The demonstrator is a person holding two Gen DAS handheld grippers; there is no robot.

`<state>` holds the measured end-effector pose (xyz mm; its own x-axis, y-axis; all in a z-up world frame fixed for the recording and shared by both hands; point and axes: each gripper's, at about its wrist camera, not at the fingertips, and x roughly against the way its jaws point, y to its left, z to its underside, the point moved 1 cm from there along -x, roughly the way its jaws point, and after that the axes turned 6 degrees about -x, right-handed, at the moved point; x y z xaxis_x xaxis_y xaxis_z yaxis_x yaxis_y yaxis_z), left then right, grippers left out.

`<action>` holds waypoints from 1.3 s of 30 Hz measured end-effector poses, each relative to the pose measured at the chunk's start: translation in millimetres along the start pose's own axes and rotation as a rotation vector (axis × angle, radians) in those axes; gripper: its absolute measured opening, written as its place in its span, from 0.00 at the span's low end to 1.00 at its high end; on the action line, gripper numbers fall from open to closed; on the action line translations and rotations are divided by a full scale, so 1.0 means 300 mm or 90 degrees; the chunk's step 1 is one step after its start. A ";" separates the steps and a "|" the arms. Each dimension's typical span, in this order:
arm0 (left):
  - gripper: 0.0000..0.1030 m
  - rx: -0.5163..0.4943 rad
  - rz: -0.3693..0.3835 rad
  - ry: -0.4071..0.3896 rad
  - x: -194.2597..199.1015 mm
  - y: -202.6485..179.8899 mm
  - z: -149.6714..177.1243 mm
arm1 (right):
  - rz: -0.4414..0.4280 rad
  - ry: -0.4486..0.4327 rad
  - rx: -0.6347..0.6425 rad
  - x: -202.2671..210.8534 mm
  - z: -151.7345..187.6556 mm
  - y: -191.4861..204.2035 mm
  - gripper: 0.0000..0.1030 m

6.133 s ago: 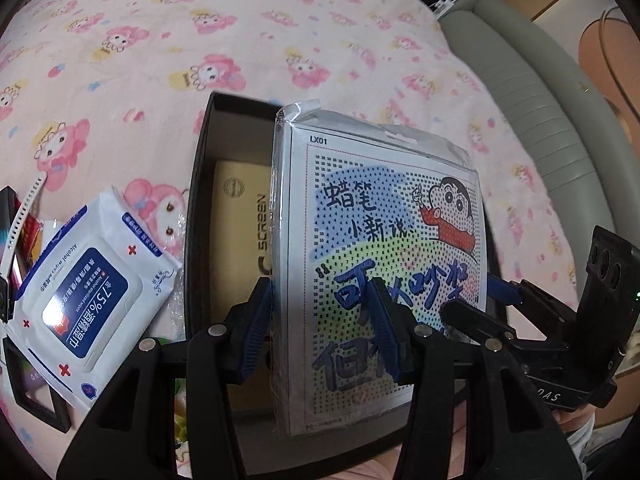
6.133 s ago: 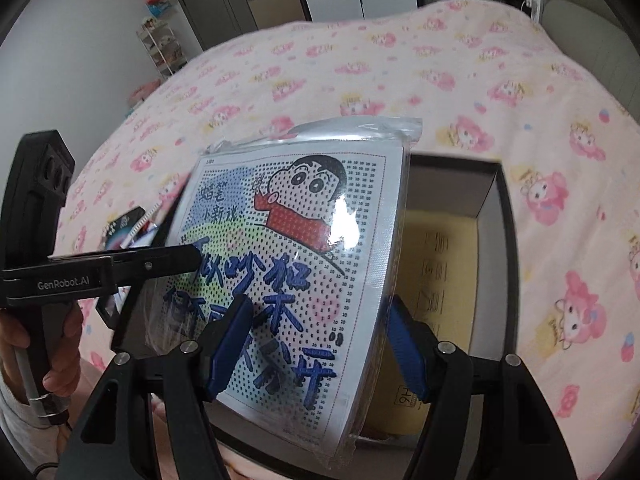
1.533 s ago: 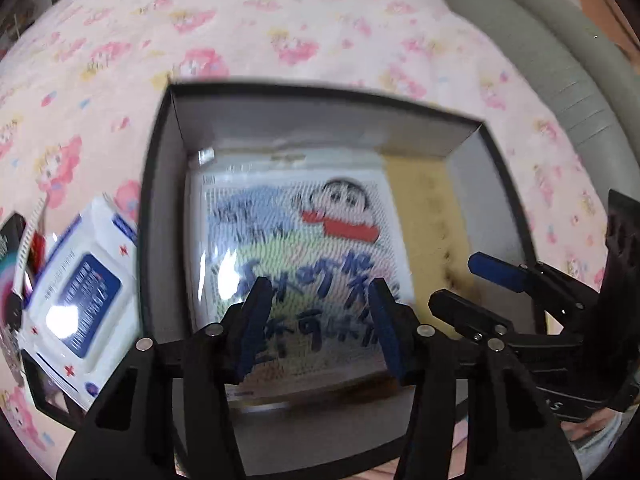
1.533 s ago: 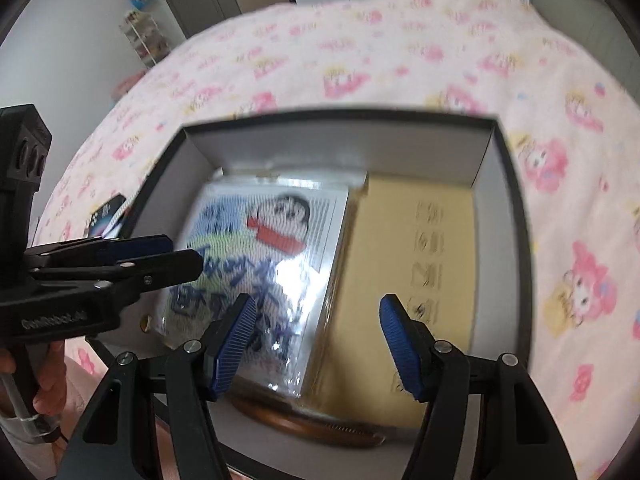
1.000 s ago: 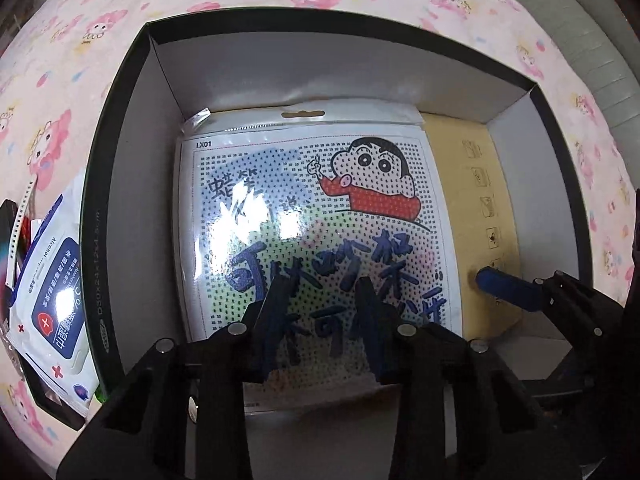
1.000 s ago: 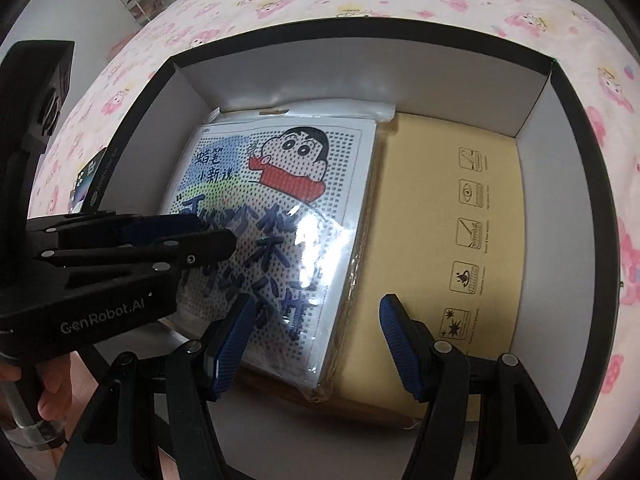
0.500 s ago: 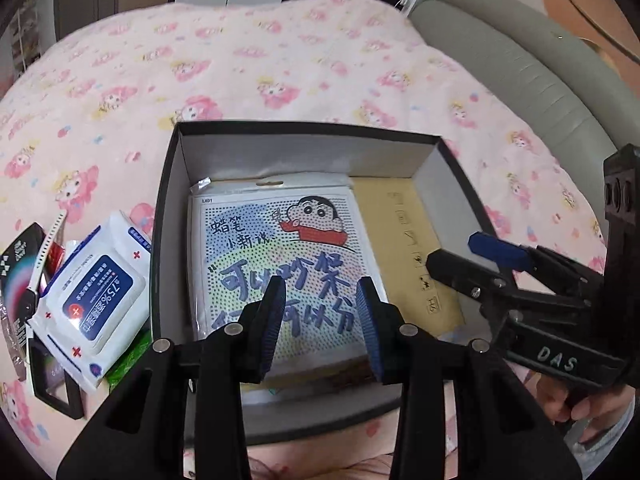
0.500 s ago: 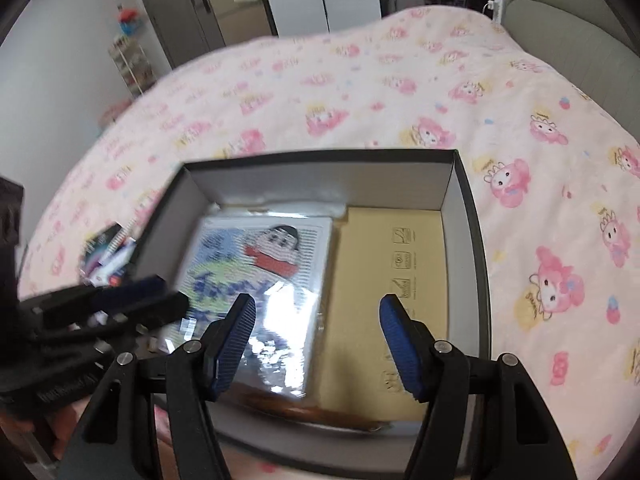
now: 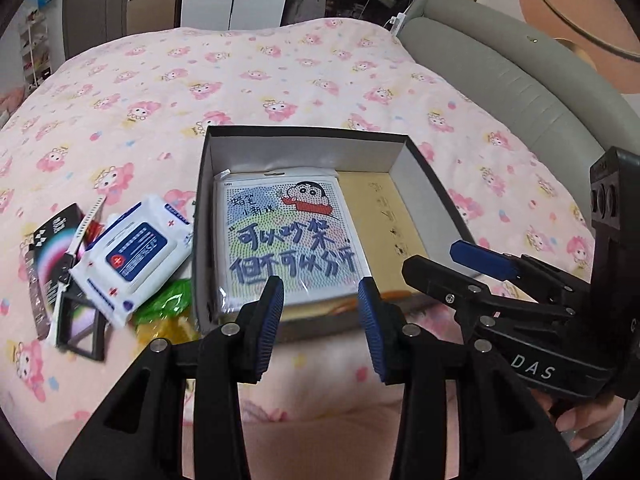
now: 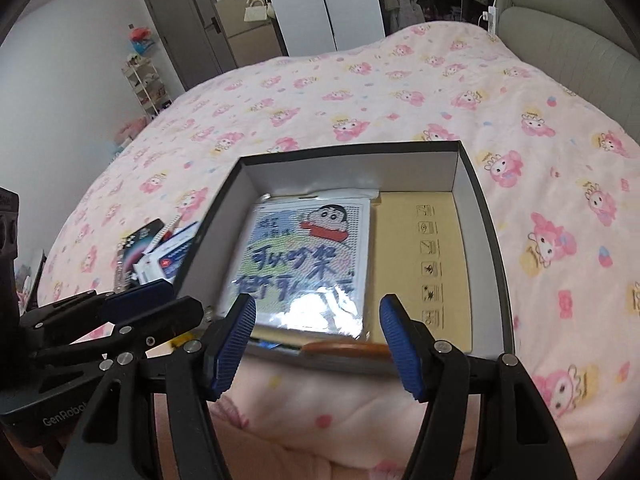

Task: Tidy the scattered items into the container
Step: 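Withdraw the left tool from the box toward the remaining items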

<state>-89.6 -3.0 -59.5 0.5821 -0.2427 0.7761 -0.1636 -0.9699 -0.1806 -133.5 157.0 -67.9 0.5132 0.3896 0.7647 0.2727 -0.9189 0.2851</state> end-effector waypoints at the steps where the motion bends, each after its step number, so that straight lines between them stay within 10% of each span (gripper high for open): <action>1: 0.40 0.000 0.000 -0.002 0.019 0.000 0.008 | -0.004 -0.001 0.000 0.012 0.007 0.009 0.60; 20: 0.43 0.080 -0.027 -0.076 0.327 0.266 0.128 | -0.084 -0.016 0.116 0.083 0.039 0.378 0.60; 39: 0.44 0.300 -0.065 -0.004 0.229 0.852 0.206 | -0.088 0.078 0.192 -0.316 -0.055 0.653 0.60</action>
<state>-42.1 -268.9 -89.6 0.5819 -0.1446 0.8003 0.2728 -0.8924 -0.3596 -142.4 -60.9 -75.1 0.3578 0.4819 0.7998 0.5707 -0.7908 0.2212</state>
